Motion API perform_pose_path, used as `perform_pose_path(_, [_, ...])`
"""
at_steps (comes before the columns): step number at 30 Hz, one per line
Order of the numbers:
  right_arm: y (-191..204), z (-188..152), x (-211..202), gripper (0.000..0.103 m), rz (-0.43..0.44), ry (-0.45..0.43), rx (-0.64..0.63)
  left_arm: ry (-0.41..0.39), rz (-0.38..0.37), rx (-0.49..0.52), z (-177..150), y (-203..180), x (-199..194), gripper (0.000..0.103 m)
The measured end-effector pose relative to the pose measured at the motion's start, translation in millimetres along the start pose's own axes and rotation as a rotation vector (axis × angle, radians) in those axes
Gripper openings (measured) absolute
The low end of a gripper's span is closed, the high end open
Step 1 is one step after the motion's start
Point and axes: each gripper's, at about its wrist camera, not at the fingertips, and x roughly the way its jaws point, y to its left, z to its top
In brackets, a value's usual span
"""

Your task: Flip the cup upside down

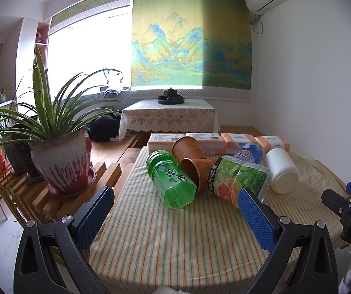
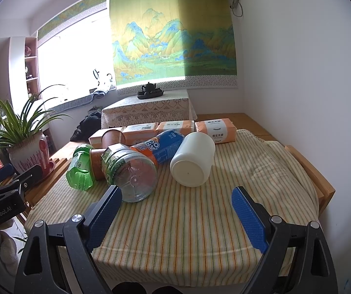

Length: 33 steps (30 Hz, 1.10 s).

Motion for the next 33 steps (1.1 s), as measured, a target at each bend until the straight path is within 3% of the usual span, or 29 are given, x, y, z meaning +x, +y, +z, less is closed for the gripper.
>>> perform_pose_path(23, [8.5,14.1,19.9,0.089,0.024,0.030,-0.024,0.034,-0.006,0.000,2.5,5.7,19.0,0.102])
perform_pose_path(30, [22.2,35.7,45.7,0.089,0.111,0.083,-0.069,0.054,0.012,-0.008,1.5,18.3,27.4,0.102])
perform_pose_path(33, [30.2,50.5,66.5,0.089,0.186,0.149,-0.076,0.066,0.021,-0.016,0.1,26.4,30.4,0.102])
